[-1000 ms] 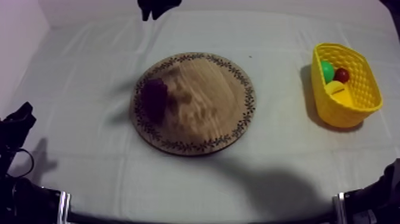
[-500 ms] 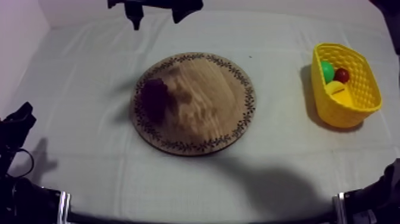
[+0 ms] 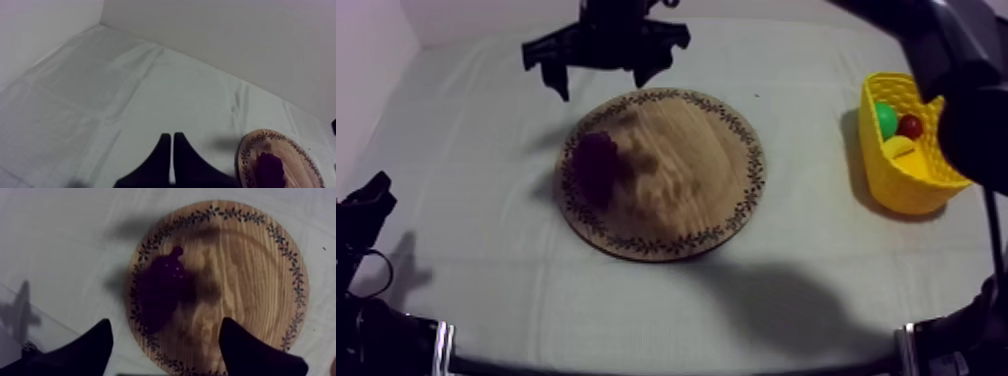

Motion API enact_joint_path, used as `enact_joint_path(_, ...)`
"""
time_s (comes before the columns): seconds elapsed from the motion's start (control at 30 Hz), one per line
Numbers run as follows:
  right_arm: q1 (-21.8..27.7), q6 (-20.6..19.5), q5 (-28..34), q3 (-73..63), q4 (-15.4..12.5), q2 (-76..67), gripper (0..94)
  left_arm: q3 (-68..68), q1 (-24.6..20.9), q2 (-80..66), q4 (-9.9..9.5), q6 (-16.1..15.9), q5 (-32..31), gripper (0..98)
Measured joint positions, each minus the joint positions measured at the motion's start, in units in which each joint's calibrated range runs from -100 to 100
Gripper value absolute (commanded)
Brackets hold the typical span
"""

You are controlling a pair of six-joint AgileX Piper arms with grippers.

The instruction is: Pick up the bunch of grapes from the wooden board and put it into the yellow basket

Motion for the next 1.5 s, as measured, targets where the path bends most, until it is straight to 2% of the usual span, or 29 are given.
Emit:
enact_joint_path(0.7, -0.23, -2.13, -0.13, -8.34, -2.15, 16.58, 62.0, 0.0, 0.0, 0.0, 0.0, 0.0, 0.0, 0.0)
enact_joint_path(1.1, -0.7, -3.55, -0.26, -14.22, -2.29, 24.11, 61.2, 0.0, 0.0, 0.0, 0.0, 0.0, 0.0, 0.0)
enact_joint_path(1.33, -0.82, -4.17, -0.47, -18.98, -2.58, 28.39, 56.8, 0.0, 0.0, 0.0, 0.0, 0.0, 0.0, 0.0)
enact_joint_path(1.5, -0.18, -4.27, -0.78, -21.4, -3.13, 30.48, 48.8, 0.0, 0.0, 0.0, 0.0, 0.0, 0.0, 0.0)
